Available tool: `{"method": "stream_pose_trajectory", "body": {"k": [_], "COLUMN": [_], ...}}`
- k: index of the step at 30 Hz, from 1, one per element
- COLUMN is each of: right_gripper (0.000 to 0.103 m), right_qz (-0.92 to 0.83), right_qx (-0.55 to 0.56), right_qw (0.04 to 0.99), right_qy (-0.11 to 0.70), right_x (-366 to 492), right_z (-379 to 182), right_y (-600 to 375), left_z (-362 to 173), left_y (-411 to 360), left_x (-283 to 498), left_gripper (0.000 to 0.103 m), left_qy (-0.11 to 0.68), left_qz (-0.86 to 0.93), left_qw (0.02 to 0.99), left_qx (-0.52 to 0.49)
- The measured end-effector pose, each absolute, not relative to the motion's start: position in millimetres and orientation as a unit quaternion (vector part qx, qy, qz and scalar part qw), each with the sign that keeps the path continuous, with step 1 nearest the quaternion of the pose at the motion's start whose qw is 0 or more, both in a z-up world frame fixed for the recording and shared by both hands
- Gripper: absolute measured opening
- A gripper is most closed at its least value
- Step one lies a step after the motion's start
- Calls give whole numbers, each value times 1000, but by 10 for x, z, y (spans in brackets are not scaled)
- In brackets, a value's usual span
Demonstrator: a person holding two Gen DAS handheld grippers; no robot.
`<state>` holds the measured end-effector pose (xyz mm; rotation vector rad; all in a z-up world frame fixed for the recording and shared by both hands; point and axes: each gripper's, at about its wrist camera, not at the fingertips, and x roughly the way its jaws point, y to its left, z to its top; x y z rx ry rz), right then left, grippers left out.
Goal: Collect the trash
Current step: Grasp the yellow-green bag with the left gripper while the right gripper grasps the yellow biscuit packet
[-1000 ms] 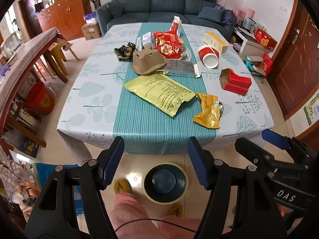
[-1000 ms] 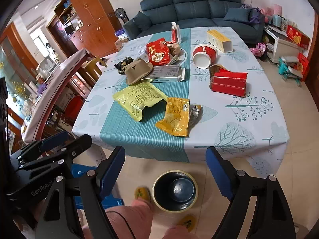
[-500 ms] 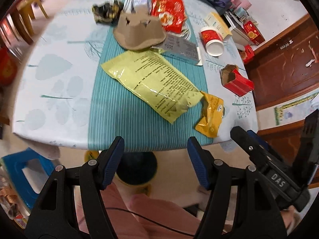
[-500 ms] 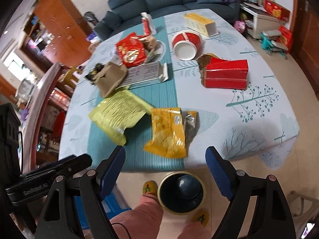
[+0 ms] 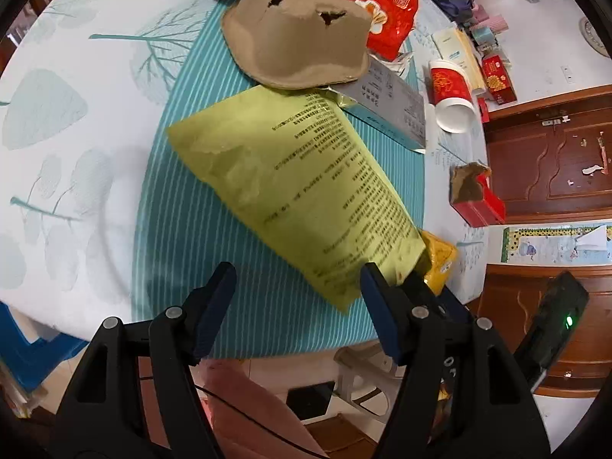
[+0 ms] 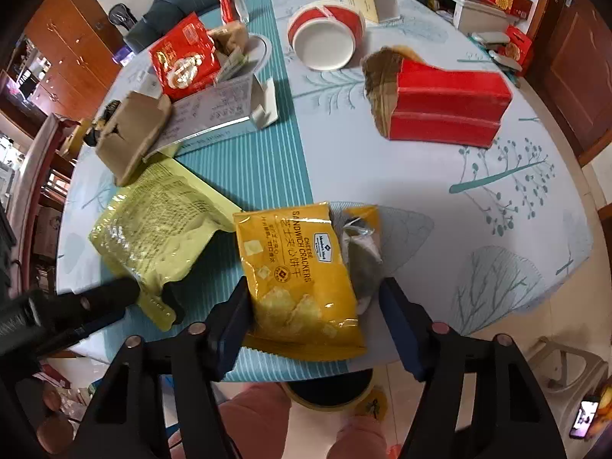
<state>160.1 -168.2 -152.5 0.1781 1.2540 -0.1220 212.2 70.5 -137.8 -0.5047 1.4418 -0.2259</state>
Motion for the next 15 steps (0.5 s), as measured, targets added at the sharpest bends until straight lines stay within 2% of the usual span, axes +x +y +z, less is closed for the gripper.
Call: {"method": "stream_pose_trajectory", "body": {"k": [5,15], "right_gripper": [40,26], "right_qz": [-52,-32], "right_qx": [70,110], "right_qw": [810,810], "right_qy": [581,576], "right_x": [1653,1554], "right_z": [-1536,-1446], "right_y": [-1641,-1723], "left_z": [-1409,-1300], "left_y": [620,356], "left_x": [2233,2362], "left_gripper": [64,64], "left_qy": [650,663], "left_qz": [-81,-21], "left_qw": [716,721], "left_qx": [-240,-202]}}
